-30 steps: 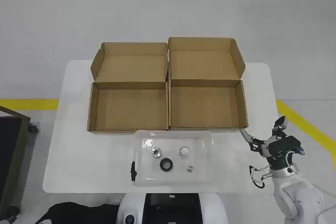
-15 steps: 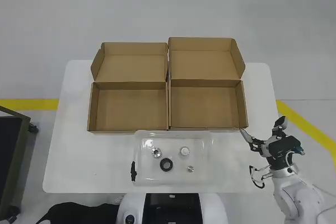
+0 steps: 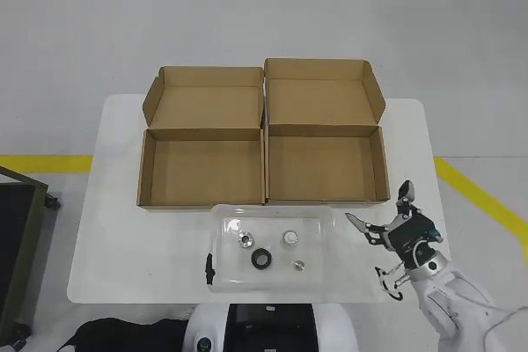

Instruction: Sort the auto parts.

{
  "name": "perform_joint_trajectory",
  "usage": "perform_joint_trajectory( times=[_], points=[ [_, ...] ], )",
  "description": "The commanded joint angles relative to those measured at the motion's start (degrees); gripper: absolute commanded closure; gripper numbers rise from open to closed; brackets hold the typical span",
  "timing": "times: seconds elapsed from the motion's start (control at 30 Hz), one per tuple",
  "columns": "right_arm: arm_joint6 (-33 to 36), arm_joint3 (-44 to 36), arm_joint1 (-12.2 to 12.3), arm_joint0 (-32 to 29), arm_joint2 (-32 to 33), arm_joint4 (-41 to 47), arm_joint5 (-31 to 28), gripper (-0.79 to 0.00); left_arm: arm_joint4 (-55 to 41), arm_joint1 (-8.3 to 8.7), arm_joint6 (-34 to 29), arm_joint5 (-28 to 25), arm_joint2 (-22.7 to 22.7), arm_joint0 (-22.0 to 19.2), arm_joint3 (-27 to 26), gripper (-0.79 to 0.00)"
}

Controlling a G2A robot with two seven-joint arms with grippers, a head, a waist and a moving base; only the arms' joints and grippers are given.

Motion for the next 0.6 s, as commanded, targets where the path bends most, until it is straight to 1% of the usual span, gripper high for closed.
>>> perform_joint_trajectory(
  times=[0.0, 0.17, 0.33, 0.43, 0.57],
  points=[
    [-0.1, -0.5, 0.1, 0.2, -2.1, 0.0, -2.3, -0.785, 0.0, 0.0, 0.0, 0.0, 0.0, 0.0, 0.0, -0.785],
    [3.2, -1.5, 0.3, 1.4, -6.9, -1.0, -6.7, -0.785, 0.0, 0.0, 0.0, 0.0, 0.0, 0.0, 0.0, -0.785],
    [9.6, -2.4, 0.7, 3.7, -12.0, -7.2, -10.9, -0.785, 0.0, 0.0, 0.0, 0.0, 0.0, 0.0, 0.0, -0.785],
    [12.4, -1.8, 0.8, 5.0, -14.8, -9.4, -11.6, -0.785, 0.0, 0.0, 0.0, 0.0, 0.0, 0.0, 0.0, -0.785],
    [16.5, 0.1, 0.8, 7.1, -17.0, -8.9, -11.9, -0.785, 0.0, 0.0, 0.0, 0.0, 0.0, 0.0, 0.0, -0.785]
  ],
)
